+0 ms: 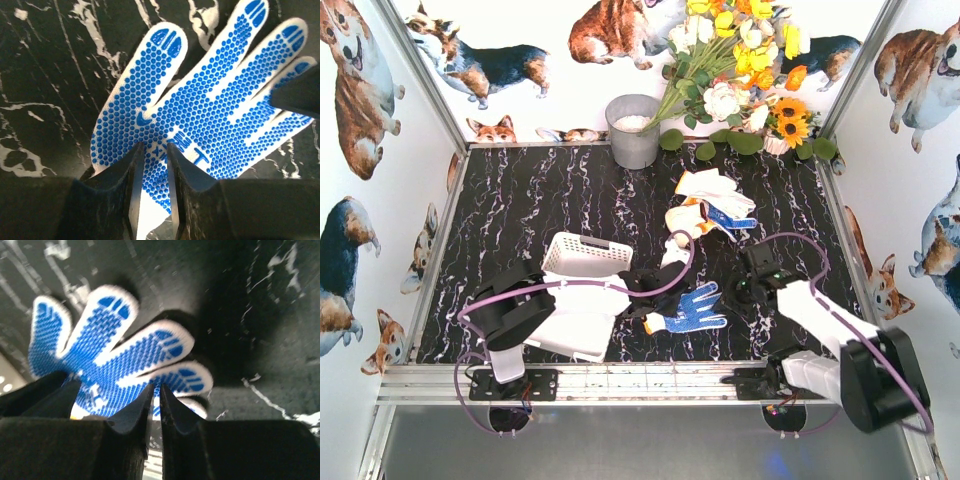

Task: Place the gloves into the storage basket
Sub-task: Adjust the glove at the center of the board, then pick up the glove from the center of the board.

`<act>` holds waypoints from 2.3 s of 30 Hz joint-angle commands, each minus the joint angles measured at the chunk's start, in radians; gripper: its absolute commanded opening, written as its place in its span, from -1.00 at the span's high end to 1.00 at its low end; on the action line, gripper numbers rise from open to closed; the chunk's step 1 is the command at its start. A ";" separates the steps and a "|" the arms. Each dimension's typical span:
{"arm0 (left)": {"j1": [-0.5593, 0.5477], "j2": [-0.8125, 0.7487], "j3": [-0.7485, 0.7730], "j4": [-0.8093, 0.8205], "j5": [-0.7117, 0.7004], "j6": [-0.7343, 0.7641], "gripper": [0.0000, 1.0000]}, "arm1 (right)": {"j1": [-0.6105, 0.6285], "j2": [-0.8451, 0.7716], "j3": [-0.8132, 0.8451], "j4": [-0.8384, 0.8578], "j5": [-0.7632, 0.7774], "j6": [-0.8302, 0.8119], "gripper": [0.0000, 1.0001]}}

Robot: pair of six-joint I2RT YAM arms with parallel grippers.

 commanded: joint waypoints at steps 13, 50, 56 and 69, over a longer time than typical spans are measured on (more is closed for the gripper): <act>-0.041 0.010 -0.071 0.134 0.220 -0.222 0.64 | -0.004 0.391 0.205 0.236 0.114 -0.237 0.74; 0.643 -0.660 -0.030 -0.261 0.120 0.331 -0.99 | -0.202 0.258 0.471 0.139 0.231 -0.463 -0.03; 0.875 -0.777 -0.134 -0.234 0.171 0.432 -0.99 | -0.203 0.374 0.510 0.155 0.159 -0.713 -0.05; 1.030 -0.832 -0.226 -0.204 0.177 0.537 -0.99 | -0.205 0.573 0.635 0.099 0.160 -0.855 -0.03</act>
